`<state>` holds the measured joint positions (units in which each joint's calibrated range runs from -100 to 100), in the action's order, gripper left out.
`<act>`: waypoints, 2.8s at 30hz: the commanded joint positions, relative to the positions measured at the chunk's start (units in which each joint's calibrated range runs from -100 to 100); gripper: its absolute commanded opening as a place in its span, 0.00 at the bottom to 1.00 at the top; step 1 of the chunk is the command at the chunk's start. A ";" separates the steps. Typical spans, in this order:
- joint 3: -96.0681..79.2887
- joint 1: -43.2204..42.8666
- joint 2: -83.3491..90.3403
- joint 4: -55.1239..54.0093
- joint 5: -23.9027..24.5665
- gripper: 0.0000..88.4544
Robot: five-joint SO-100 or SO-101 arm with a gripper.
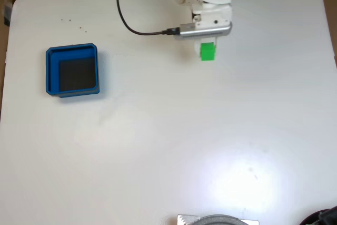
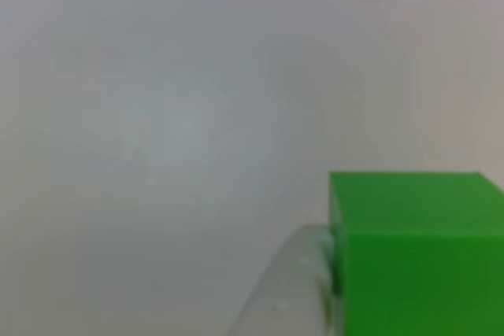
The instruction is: Pick up green cube and drop it in the blue box
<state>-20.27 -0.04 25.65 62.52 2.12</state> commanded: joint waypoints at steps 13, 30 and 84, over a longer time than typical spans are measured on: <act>2.94 33.17 2.03 -0.67 -0.15 0.07; 4.11 35.91 -2.99 -5.08 -0.15 0.07; 57.25 45.15 -58.17 -4.99 0.24 0.08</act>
<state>33.06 45.04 -33.33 58.71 2.22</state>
